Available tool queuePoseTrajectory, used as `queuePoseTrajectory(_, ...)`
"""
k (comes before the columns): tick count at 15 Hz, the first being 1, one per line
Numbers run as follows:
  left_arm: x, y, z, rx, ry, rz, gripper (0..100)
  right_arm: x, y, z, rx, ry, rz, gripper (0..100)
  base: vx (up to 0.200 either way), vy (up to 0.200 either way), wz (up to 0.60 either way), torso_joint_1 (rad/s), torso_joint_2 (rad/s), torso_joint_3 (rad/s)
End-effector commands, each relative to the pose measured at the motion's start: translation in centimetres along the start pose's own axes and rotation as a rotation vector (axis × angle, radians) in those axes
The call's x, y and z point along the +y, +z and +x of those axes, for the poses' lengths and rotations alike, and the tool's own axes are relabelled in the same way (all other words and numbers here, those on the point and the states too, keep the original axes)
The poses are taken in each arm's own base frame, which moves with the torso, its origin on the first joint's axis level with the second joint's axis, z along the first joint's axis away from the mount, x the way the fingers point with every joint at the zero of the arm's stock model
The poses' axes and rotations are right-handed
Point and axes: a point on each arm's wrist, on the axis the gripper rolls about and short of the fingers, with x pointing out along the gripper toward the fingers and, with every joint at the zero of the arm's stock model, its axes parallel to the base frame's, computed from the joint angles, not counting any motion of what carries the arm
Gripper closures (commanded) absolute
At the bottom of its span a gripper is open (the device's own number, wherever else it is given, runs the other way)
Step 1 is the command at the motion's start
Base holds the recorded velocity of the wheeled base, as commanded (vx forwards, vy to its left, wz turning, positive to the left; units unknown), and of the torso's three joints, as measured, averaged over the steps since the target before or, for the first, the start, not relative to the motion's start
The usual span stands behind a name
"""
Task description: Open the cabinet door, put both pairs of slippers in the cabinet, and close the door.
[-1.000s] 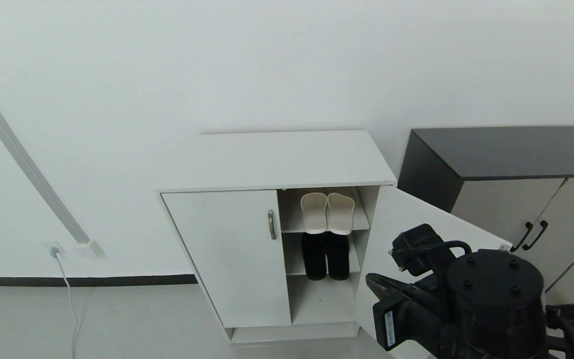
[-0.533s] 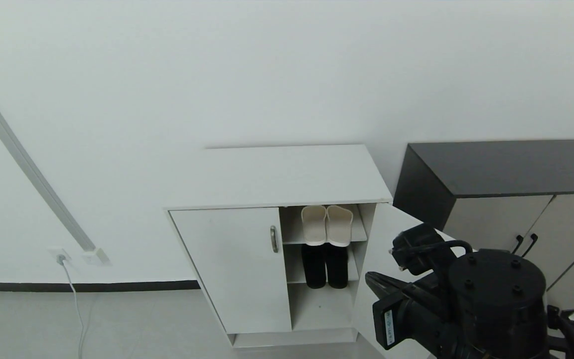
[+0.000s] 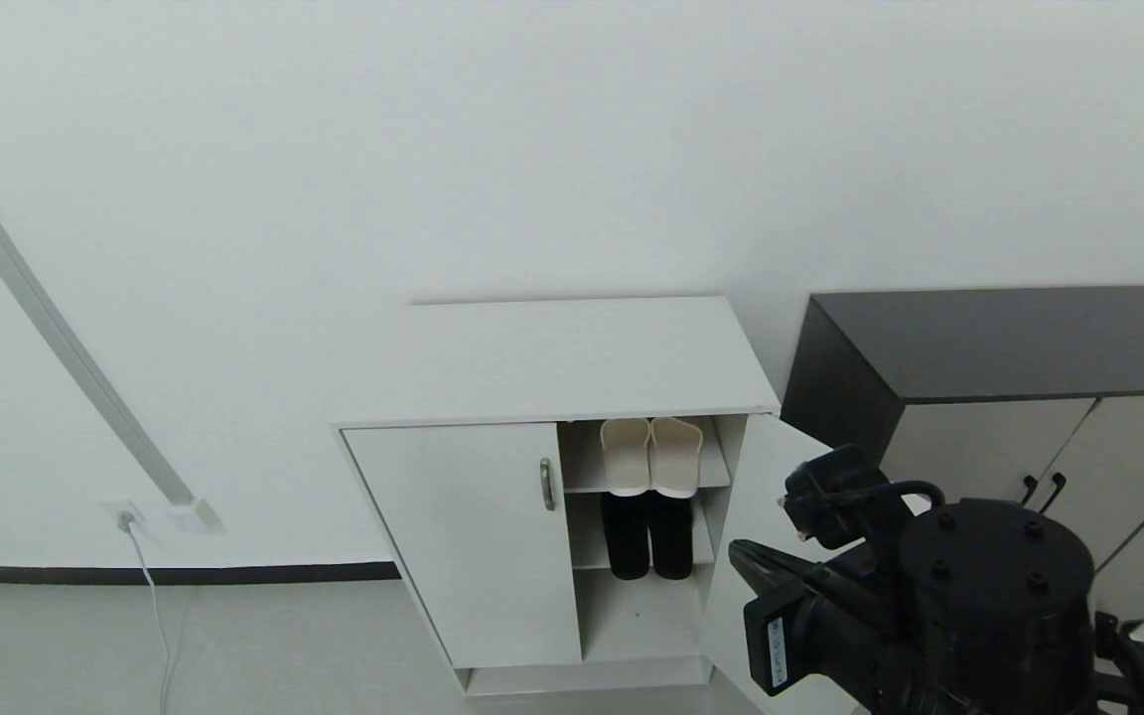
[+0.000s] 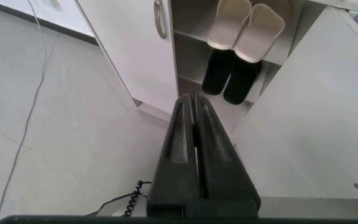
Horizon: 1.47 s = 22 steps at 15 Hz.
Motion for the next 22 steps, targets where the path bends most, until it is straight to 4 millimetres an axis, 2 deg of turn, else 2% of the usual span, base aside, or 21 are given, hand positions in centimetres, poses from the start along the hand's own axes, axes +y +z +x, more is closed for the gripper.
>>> queuePoseTrajectory(1,0.0,0.0,0.01,0.001,0.001,0.0,100,0.05,-0.13,0.03,0.004,0.002,-0.002,100,0.0,0.0,0.0,0.0,0.0,0.0)
queuePoseTrajectory(3,0.0,0.0,0.01,0.001,0.001,0.0,100,0.0,-0.23,0.06,0.008,-0.001,-0.006,100,0.0,0.0,0.0,0.0,0.0,0.0)
queuePoseTrajectory(9,0.0,0.0,0.01,0.001,0.001,0.0,100,-0.25,-0.28,0.15,0.01,-0.01,-0.007,100,0.0,0.0,-0.6,0.003,0.0,0.003)
queuePoseTrajectory(22,0.0,0.0,0.01,0.001,0.001,0.001,100,-0.31,-1.01,0.4,0.016,-0.014,-0.028,100,0.0,0.0,0.0,0.0,0.0,0.0)
